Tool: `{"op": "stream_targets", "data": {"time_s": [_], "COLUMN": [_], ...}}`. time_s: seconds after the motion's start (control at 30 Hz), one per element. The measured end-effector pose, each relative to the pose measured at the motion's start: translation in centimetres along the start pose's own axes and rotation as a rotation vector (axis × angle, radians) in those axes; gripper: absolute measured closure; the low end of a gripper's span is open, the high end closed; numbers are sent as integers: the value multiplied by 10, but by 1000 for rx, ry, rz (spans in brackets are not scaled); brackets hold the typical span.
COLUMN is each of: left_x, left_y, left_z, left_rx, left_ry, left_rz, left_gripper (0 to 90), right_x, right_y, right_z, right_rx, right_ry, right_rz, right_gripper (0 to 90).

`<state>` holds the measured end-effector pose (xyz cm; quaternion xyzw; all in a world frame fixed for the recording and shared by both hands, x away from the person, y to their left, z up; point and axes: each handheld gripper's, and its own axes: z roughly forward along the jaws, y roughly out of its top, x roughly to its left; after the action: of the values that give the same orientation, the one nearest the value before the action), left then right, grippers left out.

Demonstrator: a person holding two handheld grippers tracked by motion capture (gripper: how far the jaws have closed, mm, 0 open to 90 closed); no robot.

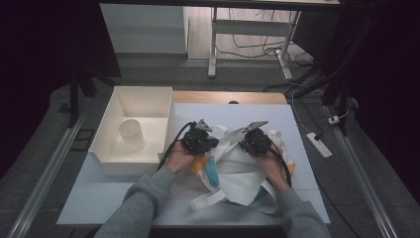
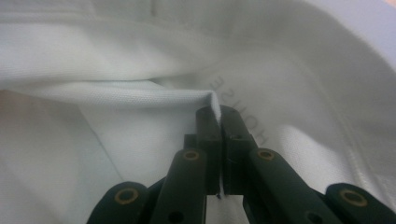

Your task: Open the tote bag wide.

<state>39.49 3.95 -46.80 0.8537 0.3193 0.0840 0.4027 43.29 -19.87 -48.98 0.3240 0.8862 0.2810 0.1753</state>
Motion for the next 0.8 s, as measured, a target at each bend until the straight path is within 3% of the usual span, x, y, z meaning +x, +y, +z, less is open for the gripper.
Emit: {"op": "stream_targets", "data": {"time_s": [0.23, 0.33, 0.43, 0.57, 0.63, 0.8], "left_x": [0, 1, 2, 1, 1, 1], "left_y": [0, 0, 0, 0, 0, 0], "left_z": [0, -2, -3, -4, -3, -3], "left_rx": [-3, -11, -16, -13, -8, 5], "left_ry": [-5, -6, -6, -6, -5, -3], "left_rz": [-2, -1, -1, 4, 6, 9], "left_gripper": [869, 850, 820, 816, 832, 863], "right_x": [0, -1, 0, 9, 18, 49], "right_y": [-2, -2, -2, -3, -5, -21], "right_z": [3, -3, -17, -47, -58, -69], "right_rx": [1, -20, -77, -147, -113, 7], "right_ry": [4, -7, 38, 95, 175, 245], "right_rz": [25, 39, 65, 33, 1, -85], "right_gripper": [862, 760, 659, 599, 560, 498]}}
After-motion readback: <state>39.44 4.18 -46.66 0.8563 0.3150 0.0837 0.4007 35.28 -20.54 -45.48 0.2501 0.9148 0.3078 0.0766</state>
